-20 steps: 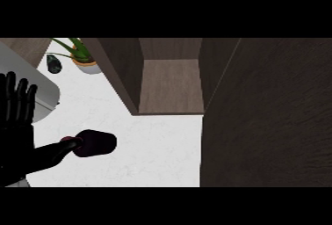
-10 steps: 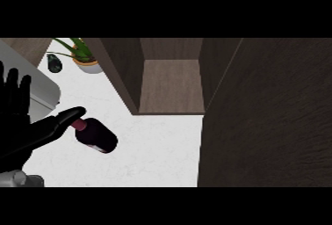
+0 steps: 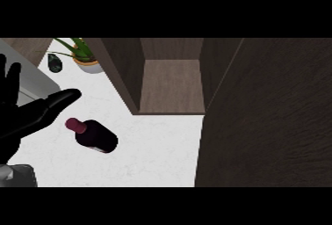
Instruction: Pick up the wine, place it into the cabinet and close the cabinet
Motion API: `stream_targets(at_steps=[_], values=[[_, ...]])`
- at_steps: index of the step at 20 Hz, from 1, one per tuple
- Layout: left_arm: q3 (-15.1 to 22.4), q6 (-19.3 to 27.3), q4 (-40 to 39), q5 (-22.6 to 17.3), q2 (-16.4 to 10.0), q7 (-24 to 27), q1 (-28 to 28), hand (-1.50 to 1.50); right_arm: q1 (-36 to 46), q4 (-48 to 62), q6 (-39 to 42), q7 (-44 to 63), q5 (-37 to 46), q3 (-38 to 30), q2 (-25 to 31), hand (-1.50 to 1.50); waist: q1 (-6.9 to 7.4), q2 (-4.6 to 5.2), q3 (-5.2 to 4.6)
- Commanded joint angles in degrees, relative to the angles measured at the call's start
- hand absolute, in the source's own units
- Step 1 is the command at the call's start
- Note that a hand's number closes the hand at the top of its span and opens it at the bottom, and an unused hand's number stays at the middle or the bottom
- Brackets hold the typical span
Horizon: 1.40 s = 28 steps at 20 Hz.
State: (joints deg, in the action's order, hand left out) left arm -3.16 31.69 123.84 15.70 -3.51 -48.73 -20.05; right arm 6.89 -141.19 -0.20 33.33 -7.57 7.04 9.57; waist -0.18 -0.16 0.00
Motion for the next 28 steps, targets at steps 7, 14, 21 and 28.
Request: stream_targets(at_steps=[7, 14, 21, 28], values=[[-3.3, -0.4, -4.0, -0.3, -1.8, -3.9, -5.4, -1.5, 10.2, -9.2, -5.9, 15.4, -0.4, -1.7, 1.1, -1.5, -0.11, 0.01, -0.06], [-5.9, 0.0, -7.9, -1.7, -2.0, -2.1, -4.4, -1.5, 13.1, -9.8, -6.4, 20.4, -2.2, -6.0, 3.2, -1.5, -0.28, 0.03, -0.03], [-6.3, 2.6, -12.1, 0.8, -1.7, 0.8, -4.8, -1.5, 18.5, -10.4, -6.6, 25.1, -4.3, -8.0, 5.0, -1.5, -0.37, -0.04, -0.02], [-3.8, 1.9, -11.6, -0.6, 1.4, 8.1, 5.2, -1.5, 22.9, -9.0, -8.7, 27.6, -1.7, -6.2, 4.3, -1.5, -0.07, -0.07, -0.05]])
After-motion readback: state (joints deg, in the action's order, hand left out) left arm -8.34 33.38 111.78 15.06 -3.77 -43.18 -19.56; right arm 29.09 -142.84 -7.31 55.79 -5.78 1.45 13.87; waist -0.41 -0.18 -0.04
